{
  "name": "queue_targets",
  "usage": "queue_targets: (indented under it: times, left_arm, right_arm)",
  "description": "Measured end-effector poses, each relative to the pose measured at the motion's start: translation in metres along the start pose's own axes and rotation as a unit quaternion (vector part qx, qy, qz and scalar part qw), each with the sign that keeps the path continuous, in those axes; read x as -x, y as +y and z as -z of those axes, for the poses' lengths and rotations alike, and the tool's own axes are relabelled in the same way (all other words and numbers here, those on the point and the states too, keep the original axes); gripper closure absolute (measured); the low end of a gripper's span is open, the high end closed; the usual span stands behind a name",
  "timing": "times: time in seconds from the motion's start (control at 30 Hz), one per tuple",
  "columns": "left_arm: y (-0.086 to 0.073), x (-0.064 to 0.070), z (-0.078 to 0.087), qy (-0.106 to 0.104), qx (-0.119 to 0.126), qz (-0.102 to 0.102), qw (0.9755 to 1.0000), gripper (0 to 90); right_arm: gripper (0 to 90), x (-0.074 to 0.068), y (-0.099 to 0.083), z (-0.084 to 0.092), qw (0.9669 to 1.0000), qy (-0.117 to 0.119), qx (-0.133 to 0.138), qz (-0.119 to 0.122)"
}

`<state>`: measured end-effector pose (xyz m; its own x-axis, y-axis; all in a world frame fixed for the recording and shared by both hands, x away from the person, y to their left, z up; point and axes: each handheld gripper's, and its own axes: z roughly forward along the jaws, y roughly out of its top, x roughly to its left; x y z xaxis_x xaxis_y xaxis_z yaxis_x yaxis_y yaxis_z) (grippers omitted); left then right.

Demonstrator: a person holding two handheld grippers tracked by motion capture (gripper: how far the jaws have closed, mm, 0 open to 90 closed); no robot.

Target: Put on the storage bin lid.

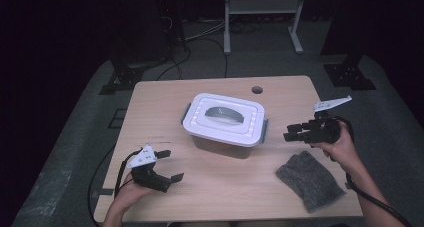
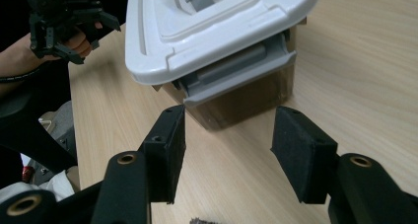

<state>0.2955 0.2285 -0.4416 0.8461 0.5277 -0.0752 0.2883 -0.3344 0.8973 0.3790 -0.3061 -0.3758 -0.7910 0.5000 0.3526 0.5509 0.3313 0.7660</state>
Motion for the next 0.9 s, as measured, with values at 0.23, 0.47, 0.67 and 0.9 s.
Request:
queue_targets:
  times: [0.23, 0.47, 0.67, 0.9]
  left_arm:
    - [0.0, 0.0, 0.0, -0.001, 0.0, -0.001, 1.0, 2.6]
    - [0.0, 0.001, -0.001, -0.002, -0.001, -0.002, 1.0, 2.6]
    - [0.0, 0.0, -0.001, -0.002, -0.001, -0.002, 1.0, 2.6]
    - [0.0, 0.001, -0.001, -0.001, -0.001, -0.002, 1.0, 2.6]
  right_arm:
    - [45.5, 0.002, -0.014, 0.0, 1.0, -0.002, -0.005, -0.006]
    - [45.5, 0.004, -0.028, 0.003, 0.9999, -0.004, -0.007, -0.014]
    - [45.5, 0.005, -0.038, 0.006, 0.9997, -0.005, -0.005, -0.024]
    - [45.4, 0.008, -0.057, 0.009, 0.9993, -0.003, 0.002, -0.038]
